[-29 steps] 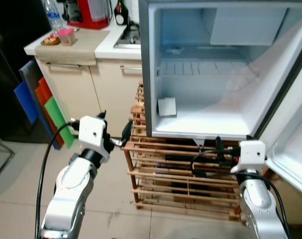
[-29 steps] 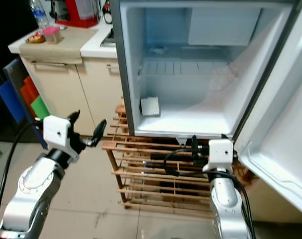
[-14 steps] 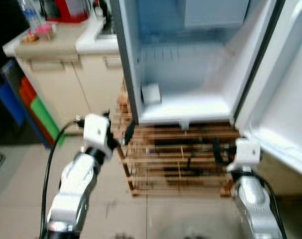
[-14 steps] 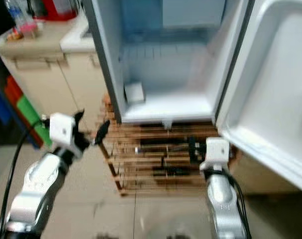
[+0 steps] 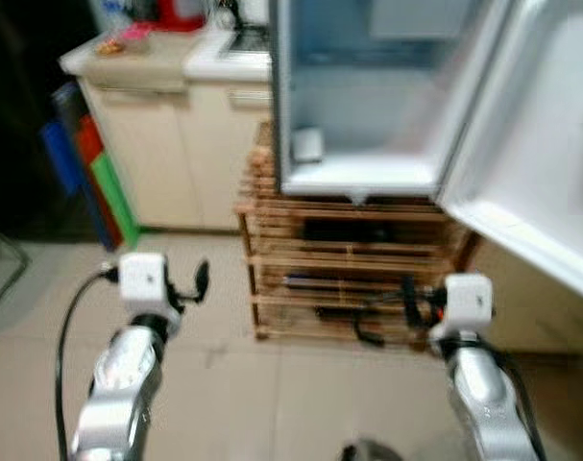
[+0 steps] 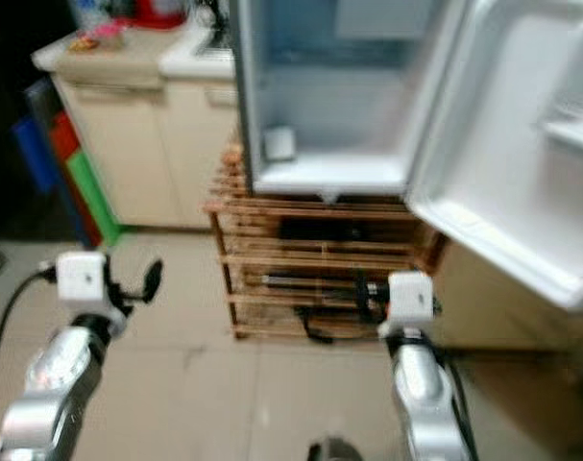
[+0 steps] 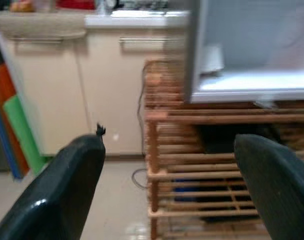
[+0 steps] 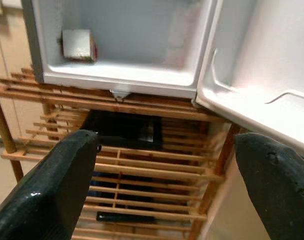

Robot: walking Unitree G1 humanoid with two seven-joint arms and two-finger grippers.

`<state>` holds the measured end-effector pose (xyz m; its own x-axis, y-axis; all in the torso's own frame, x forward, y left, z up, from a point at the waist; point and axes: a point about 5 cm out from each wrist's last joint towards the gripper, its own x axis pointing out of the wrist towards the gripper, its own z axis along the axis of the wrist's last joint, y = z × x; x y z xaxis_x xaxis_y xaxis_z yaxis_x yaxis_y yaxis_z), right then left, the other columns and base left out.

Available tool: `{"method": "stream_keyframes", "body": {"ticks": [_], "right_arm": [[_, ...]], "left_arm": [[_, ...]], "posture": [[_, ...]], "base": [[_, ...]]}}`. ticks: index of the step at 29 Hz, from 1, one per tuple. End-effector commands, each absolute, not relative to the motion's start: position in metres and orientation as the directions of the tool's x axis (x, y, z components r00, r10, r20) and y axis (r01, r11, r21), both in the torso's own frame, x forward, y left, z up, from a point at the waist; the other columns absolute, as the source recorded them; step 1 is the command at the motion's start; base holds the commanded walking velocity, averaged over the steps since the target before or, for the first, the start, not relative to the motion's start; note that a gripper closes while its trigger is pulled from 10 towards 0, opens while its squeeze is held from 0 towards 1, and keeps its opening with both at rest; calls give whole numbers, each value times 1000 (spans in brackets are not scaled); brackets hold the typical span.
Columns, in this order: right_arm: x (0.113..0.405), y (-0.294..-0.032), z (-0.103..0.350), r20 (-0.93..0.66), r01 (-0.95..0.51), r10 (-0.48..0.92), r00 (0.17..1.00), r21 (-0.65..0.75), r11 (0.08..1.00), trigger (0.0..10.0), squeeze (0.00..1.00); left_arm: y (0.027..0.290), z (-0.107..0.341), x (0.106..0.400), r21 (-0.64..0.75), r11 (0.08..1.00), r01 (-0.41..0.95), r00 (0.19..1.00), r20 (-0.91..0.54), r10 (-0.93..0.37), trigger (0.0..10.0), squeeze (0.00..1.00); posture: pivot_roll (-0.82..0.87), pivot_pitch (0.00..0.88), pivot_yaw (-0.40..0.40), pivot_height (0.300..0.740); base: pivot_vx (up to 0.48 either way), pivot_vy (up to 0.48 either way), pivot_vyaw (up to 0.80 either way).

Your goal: Restocking fridge

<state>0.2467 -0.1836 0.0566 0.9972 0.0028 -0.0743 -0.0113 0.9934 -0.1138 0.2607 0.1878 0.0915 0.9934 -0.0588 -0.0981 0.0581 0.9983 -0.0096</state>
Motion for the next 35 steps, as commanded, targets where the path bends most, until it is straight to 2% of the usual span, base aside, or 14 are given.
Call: {"method": "stream_keyframes", "body": {"ticks": [1,20,25,29,30,32,35], "right_arm": [[253,-177,65,-36,-40,36,999,-126,991,10000,0],[240,-187,53,-81,-32,19,997,-157,987,10000,0],[217,-201,30,-161,-87,44,986,-266,960,10000,0],[182,-228,-15,-401,-88,-27,916,-264,960,10000,0],[169,-236,-33,-516,-90,-51,855,-246,965,10000,0],[162,-241,-40,-563,-89,-68,824,-247,965,10000,0],[139,-265,-60,-682,-26,-195,705,-299,954,10000,0]], "left_arm": [[184,96,267,-16,996,87,993,-78,-88,10000,0],[167,95,274,-16,987,163,984,-64,-163,10000,0],[163,93,274,9,981,193,979,-60,-192,10000,0],[179,76,283,41,989,144,977,-166,-135,10000,0],[194,65,287,43,995,85,970,-232,-73,10000,0],[203,59,289,36,998,48,960,-278,-36,10000,0],[225,29,286,116,993,-2,877,-477,58,10000,0]], "posture": [[-85,0,61,740],[-116,0,73,740],[-120,0,65,740],[-121,0,65,740],[-125,0,66,740],[-130,0,67,740],[-135,0,71,740]], "base": [[285,-382,0],[316,-357,0],[287,-206,0],[0,0,0],[0,0,0],[0,0,0],[0,0,0]]}}
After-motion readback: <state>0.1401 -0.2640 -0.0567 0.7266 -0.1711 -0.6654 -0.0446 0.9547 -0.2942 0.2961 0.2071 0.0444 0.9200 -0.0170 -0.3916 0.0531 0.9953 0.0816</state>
